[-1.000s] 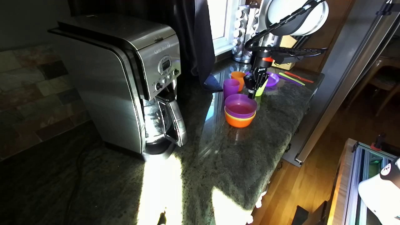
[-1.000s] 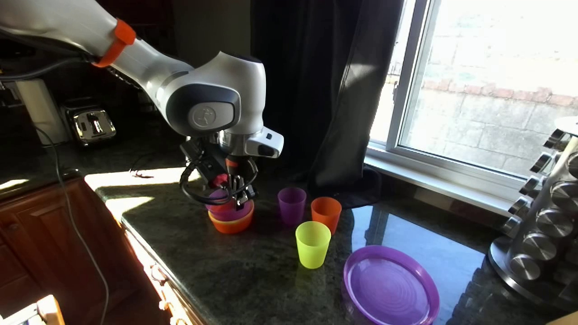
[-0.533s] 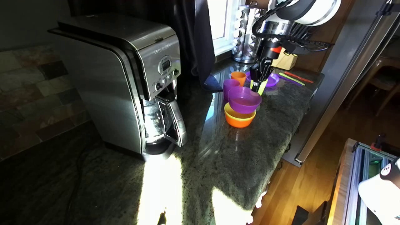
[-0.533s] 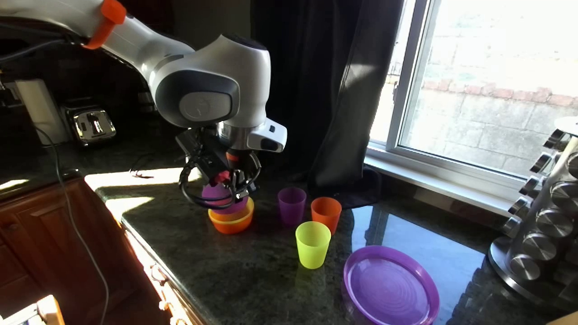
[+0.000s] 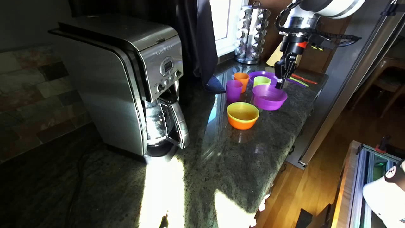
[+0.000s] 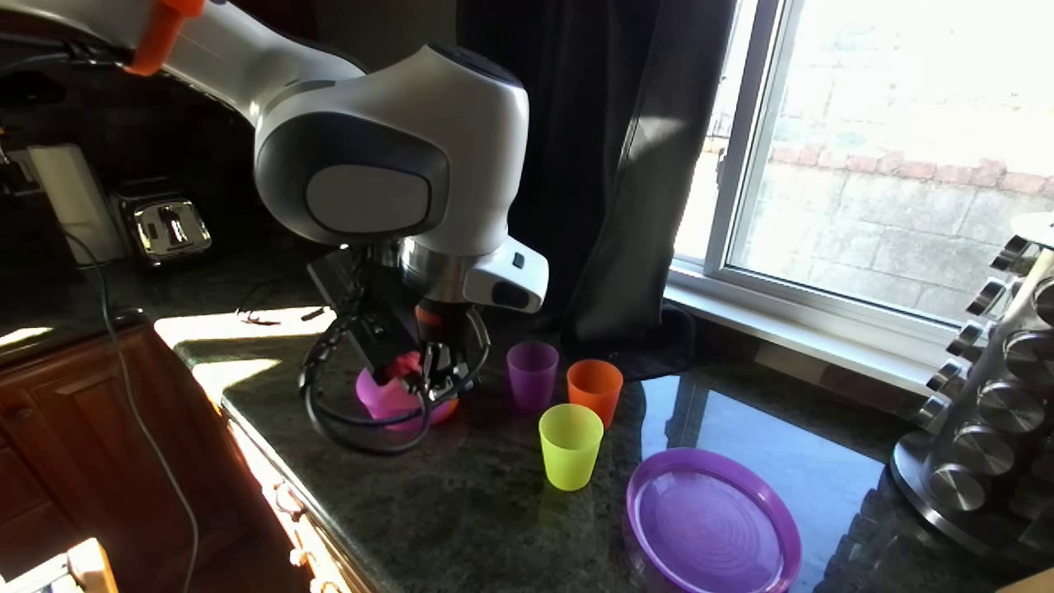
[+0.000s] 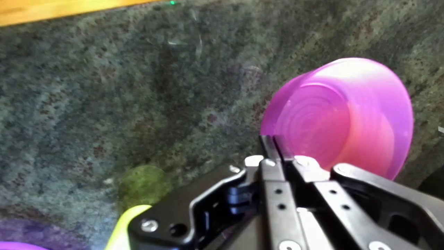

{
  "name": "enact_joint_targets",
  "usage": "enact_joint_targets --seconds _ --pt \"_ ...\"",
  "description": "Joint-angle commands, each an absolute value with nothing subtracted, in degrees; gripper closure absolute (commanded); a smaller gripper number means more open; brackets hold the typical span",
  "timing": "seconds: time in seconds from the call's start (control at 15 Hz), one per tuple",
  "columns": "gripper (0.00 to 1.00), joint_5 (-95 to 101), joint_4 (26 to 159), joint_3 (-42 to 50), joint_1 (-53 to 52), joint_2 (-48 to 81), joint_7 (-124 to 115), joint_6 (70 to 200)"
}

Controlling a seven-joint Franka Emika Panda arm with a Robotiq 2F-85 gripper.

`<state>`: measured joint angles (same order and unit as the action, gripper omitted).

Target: Unstack the bows and then stack the cups on the table

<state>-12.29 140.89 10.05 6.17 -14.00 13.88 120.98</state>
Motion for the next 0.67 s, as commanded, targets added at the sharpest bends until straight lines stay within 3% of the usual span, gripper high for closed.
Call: enact_joint_targets --seconds 0.0,0.6 --pt "0.99 -8.76 143.95 12.80 8.83 -16.12 17.86 118.55" --pt "0.99 -5.08 144.12 16.83 13.08 -11.94 18.46 122.03"
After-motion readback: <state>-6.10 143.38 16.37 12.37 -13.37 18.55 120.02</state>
